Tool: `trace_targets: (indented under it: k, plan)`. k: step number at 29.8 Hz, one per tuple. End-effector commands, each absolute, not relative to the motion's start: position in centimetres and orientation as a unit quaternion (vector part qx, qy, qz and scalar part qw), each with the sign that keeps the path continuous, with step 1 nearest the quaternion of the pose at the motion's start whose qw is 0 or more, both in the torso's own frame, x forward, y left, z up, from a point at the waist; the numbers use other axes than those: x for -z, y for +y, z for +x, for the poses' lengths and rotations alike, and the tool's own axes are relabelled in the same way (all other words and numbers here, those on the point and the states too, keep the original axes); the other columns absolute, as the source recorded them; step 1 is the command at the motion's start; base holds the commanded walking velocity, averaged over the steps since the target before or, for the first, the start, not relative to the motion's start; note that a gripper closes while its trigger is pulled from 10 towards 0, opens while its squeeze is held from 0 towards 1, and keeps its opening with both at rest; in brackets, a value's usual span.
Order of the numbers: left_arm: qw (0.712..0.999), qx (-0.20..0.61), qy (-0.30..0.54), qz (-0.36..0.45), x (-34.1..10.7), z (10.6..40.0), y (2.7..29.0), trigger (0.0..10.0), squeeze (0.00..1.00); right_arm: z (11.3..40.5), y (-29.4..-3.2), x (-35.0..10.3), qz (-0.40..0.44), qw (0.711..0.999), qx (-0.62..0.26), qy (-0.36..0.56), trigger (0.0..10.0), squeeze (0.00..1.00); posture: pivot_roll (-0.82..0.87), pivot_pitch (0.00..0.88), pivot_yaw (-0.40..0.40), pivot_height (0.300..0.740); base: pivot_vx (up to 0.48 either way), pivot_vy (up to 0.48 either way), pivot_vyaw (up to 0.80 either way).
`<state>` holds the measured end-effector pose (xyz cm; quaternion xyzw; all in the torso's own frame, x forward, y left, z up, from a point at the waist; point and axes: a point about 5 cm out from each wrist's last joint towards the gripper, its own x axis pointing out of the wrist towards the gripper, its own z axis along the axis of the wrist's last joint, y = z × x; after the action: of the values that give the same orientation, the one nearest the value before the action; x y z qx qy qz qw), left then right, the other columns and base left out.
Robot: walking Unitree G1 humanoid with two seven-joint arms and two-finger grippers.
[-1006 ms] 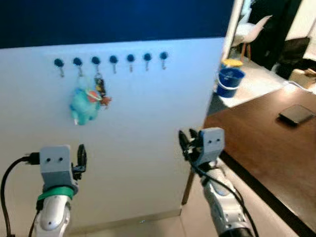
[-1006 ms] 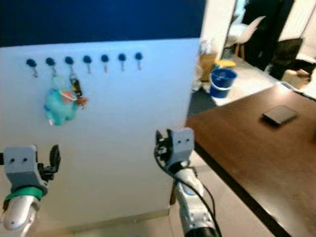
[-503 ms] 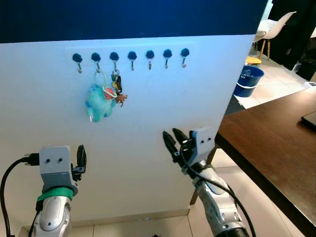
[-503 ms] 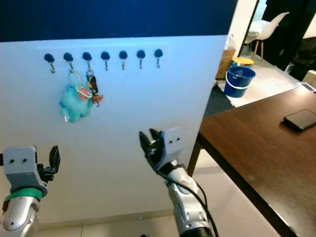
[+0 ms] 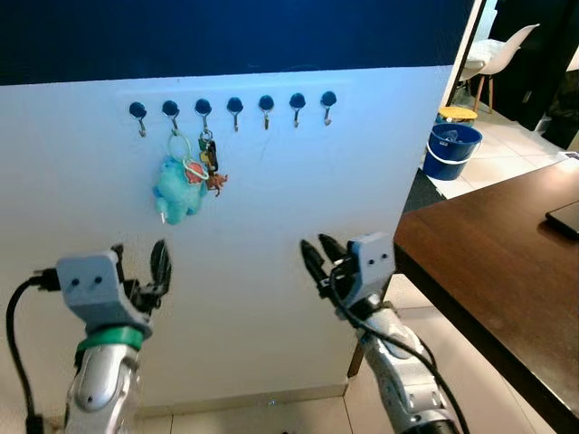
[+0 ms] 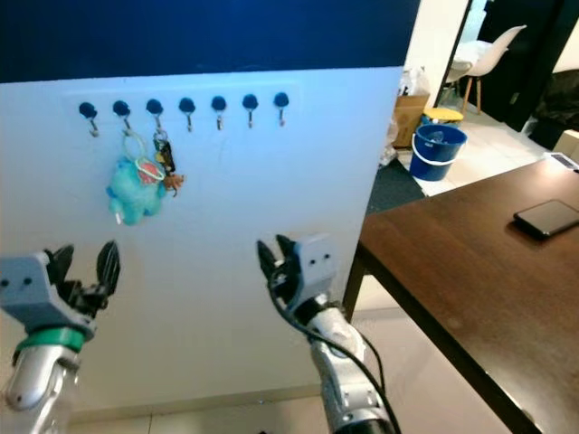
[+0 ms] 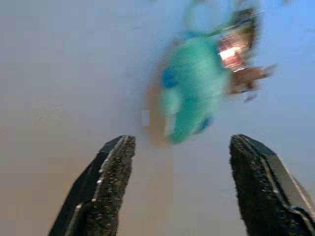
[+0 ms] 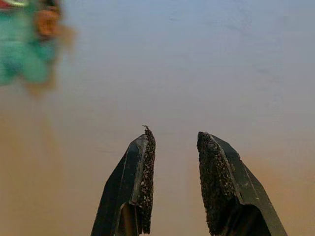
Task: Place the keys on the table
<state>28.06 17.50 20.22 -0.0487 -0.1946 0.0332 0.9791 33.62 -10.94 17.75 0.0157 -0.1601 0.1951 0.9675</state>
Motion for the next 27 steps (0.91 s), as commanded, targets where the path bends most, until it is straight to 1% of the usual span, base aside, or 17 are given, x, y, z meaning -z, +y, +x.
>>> trace_targets:
  k: [1, 5, 11, 12, 13, 15, 17, 24, 27]
  plan:
    - [0.982, -0.011, -0.182, -0.052, -19.8, 28.7, 17.0, 10.0, 1.0, 33.7, -11.3, -17.0, 0.022, 0.973, -0.181, -0.143, 10.0, 0.0, -0.16, 0.036, 0.122, 0.74, 0.0, 0.0, 0.0]
    - [0.983, -0.006, -0.177, -0.049, -20.3, 30.9, 16.3, 10.0, 1.0, 33.7, -11.5, -17.2, 0.026, 0.974, -0.175, -0.145, 10.0, 0.0, -0.17, 0.034, 0.133, 0.74, 0.0, 0.0, 0.0]
    - [0.978, -0.039, -0.2, -0.047, -21.0, 31.6, 16.9, 10.0, 1.0, 33.7, -11.4, -17.2, 0.028, 0.974, -0.172, -0.148, 10.0, 0.0, -0.17, 0.034, 0.133, 0.74, 0.0, 0.0, 0.0]
    - [0.974, -0.04, -0.213, -0.068, -21.5, 31.9, 17.3, 10.0, 1.0, 33.6, -11.3, -17.2, 0.029, 0.974, -0.171, -0.148, 10.0, 0.0, -0.17, 0.04, 0.137, 0.74, 0.0, 0.0, 0.0]
    - [0.974, -0.04, -0.213, -0.068, -21.5, 31.9, 17.3, 10.0, 1.0, 33.6, -11.3, -17.2, 0.029, 0.974, -0.171, -0.148, 10.0, 0.0, -0.17, 0.04, 0.137, 0.74, 0.0, 0.0, 0.0]
    - [0.972, -0.02, -0.217, -0.088, -21.6, 32.2, 17.0, 10.0, 1.0, 33.6, -11.3, -17.2, 0.03, 0.974, -0.17, -0.147, 10.0, 0.0, -0.17, 0.043, 0.135, 0.74, 0.0, 0.0, 0.0]
    - [0.972, -0.003, -0.218, -0.09, -21.6, 32.5, 16.6, 10.0, 1.0, 33.6, -11.2, -17.2, 0.03, 0.974, -0.17, -0.146, 10.0, 0.0, -0.17, 0.043, 0.135, 0.74, 0.0, 0.0, 0.0]
    - [0.971, 0.008, -0.22, -0.089, -21.2, 33.0, 15.8, 10.0, 1.0, 33.7, -11.1, -17.2, 0.031, 0.974, -0.171, -0.146, 10.0, 0.0, -0.17, 0.045, 0.132, 0.74, 0.0, 0.0, 0.0]
    - [0.969, 0.039, -0.221, -0.099, -21.2, 33.5, 14.6, 10.0, 1.0, 33.8, -11.1, -17.3, 0.032, 0.974, -0.172, -0.146, 10.0, 0.0, -0.17, 0.049, 0.13, 0.74, 0.0, 0.0, 0.0]
